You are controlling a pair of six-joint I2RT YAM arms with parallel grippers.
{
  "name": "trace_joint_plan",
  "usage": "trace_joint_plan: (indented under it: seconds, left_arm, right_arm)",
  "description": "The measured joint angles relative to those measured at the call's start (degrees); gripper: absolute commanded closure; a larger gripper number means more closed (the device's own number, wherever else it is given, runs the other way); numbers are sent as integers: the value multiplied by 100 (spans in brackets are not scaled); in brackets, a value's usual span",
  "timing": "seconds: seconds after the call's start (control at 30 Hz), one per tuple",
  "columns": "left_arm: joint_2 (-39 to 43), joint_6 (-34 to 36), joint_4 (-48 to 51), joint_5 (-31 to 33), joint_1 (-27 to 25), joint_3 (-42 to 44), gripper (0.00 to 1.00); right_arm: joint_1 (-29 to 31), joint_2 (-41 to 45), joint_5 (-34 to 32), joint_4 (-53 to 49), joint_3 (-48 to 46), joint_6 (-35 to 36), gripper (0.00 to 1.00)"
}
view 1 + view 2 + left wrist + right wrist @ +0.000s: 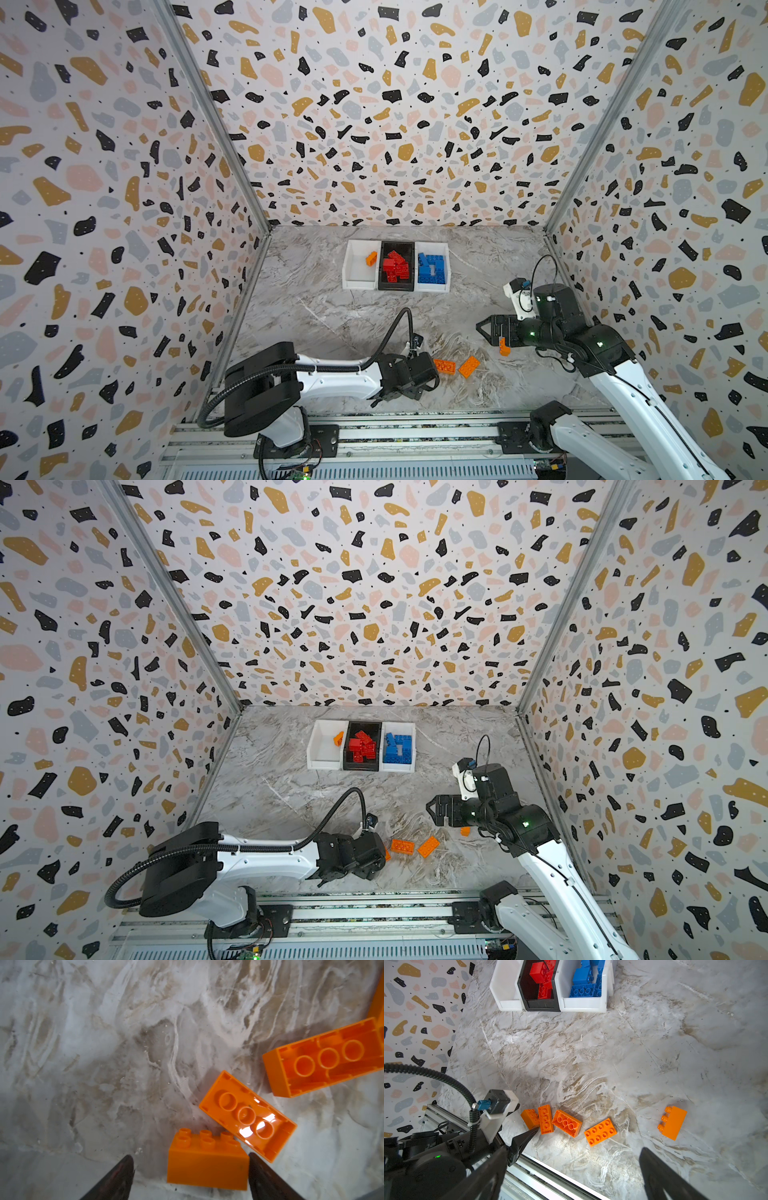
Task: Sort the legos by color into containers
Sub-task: 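Lower the left gripper onto another orange brick near the robot and grasp it, then carry the orange brick with the left gripper and drop it into the white bin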
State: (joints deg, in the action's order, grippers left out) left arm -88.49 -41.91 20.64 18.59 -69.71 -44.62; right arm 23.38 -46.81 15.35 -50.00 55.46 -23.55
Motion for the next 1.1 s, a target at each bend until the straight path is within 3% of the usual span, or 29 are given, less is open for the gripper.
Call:
trace_joint_plan:
  seconds: [0.47,0.63,0.93,1.1]
  left_arm:
    - [-195,485,-326,-319,380,59,39]
    - [-179,463,-450,-308,411,114,61]
    - [-94,531,-118,-245,708,13,62]
    - [243,798,400,-125,1447,-505,59]
  right_arm:
    - [0,48,-151,-243,0,-83,0]
    - [0,48,-190,-249,0,-90,0]
    - [0,-15,-192,-236,15,-105,0]
    - [0,-291,-181,-175,101,-105,0]
